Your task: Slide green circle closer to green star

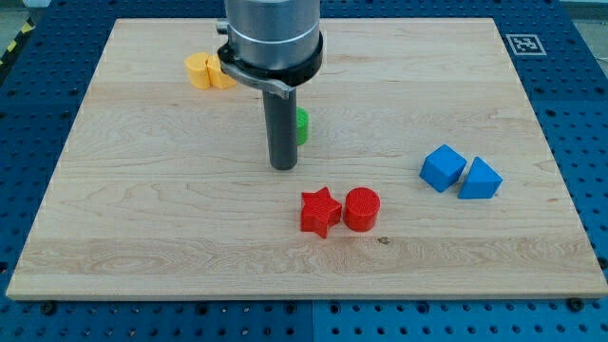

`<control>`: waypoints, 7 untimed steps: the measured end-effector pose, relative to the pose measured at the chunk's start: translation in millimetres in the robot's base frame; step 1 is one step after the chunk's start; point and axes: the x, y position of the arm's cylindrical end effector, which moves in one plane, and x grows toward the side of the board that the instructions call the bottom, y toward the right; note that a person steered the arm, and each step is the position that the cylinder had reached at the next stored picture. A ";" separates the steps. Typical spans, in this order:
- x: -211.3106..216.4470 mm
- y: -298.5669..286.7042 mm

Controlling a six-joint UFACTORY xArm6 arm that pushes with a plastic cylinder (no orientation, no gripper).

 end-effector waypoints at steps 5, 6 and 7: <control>-116.5 42.6; -133.5 45.0; -140.4 45.0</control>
